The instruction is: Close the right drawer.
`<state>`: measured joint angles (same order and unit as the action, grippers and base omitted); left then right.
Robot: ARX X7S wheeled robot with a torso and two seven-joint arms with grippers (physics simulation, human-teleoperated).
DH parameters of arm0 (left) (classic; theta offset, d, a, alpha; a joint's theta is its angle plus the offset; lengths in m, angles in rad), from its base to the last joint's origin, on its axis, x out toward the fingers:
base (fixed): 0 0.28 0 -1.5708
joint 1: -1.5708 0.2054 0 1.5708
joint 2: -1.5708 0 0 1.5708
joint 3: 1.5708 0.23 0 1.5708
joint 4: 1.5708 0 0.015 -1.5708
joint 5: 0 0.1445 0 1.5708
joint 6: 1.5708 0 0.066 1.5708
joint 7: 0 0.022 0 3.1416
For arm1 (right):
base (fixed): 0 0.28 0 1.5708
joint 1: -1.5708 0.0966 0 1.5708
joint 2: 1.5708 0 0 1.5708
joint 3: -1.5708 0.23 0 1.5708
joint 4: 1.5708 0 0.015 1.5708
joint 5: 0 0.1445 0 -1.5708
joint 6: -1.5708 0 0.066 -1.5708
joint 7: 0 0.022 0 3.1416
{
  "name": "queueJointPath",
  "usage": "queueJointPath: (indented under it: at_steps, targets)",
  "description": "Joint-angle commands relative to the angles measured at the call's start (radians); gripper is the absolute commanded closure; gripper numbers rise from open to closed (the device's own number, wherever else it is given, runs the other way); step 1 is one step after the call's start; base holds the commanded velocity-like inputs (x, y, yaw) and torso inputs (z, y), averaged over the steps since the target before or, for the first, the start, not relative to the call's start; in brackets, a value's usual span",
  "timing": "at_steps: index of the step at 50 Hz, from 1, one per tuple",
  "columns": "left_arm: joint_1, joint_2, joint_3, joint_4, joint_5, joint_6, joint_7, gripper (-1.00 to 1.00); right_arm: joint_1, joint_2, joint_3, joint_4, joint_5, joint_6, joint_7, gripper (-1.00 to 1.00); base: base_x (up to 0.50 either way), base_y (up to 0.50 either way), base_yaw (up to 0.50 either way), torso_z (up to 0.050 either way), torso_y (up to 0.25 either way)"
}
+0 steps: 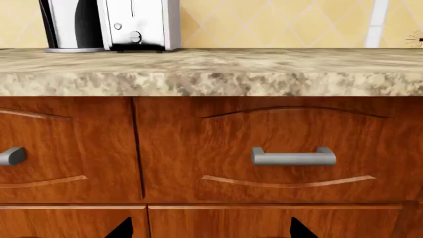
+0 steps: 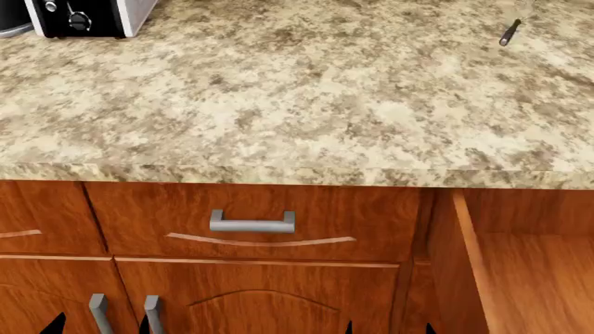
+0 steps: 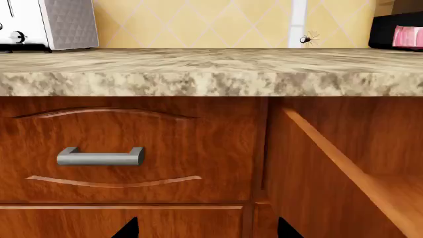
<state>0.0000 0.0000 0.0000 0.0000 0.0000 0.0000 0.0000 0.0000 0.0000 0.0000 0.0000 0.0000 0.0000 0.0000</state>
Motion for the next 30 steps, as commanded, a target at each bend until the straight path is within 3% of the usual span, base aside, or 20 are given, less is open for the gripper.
queueJointPath:
  at_steps: [1,24,30]
  targets:
    - [-0.004,-0.015,0.021,-0.013,-0.011,0.007,-0.022,-1.00,0.010,0.017,-0.025,0.013,0.012,0.024,0.013,-1.00,0.00,0.00,0.00,0.000,0.000]
    - [-0.024,-0.067,0.083,0.001,-0.066,-0.012,-0.085,-1.00,0.068,0.057,-0.067,0.056,0.037,0.068,0.123,-1.00,0.00,0.00,0.00,0.000,0.000]
    - [-0.084,-0.118,0.078,0.299,-0.142,-0.273,-0.065,-1.00,0.091,0.077,-0.077,-0.225,0.038,0.289,0.149,-1.00,0.00,0.00,0.00,0.000,0.000]
